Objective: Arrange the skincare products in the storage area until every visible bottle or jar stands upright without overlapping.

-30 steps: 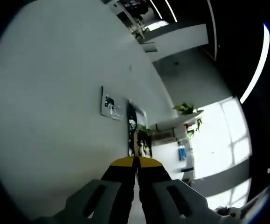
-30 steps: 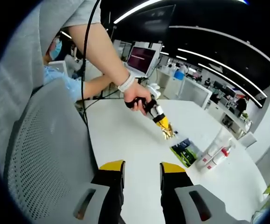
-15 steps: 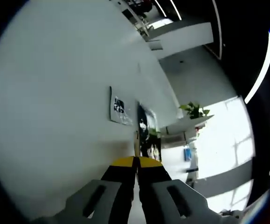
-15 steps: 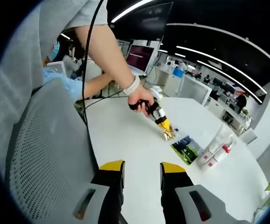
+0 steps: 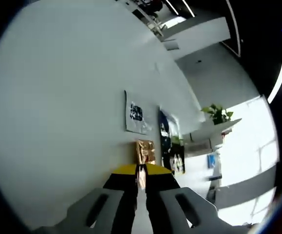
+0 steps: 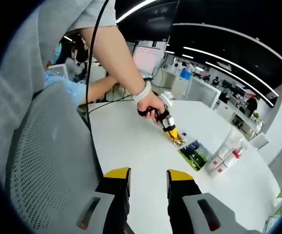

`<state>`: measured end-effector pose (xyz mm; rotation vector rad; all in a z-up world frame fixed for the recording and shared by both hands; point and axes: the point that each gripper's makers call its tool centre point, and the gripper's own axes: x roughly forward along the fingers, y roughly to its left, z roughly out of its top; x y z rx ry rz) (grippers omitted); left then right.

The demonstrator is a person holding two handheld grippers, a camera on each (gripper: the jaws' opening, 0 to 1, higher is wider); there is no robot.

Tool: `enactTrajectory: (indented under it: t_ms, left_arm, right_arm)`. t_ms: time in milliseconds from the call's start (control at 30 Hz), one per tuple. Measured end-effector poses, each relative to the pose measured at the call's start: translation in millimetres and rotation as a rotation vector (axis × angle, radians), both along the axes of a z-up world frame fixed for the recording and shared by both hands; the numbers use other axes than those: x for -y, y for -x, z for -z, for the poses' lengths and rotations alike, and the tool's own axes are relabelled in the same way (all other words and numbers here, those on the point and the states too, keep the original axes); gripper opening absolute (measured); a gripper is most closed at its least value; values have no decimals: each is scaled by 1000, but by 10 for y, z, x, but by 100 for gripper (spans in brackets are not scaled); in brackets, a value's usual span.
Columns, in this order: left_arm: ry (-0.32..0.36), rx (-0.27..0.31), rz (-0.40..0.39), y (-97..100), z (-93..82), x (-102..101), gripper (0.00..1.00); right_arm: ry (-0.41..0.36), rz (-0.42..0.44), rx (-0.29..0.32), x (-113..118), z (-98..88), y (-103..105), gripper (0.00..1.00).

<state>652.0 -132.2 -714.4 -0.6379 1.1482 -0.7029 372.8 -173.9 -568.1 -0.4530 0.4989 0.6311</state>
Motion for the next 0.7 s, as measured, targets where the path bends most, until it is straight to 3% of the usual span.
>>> enactTrajectory:
  t_ms: [267,567,700]
  left_arm:
    - [-15,-58,-15,-22,15,0,2]
    - [-96,-61,83,22,-14,-92,7]
    - [-168,-34,173,84,-8,-82,7]
  right_arm:
    - [3,-17,-6,-29,12,16,24]
    - [7,-26,-4,-44,11,26,24]
    - [21,-31,-1,-45,20,31,24]
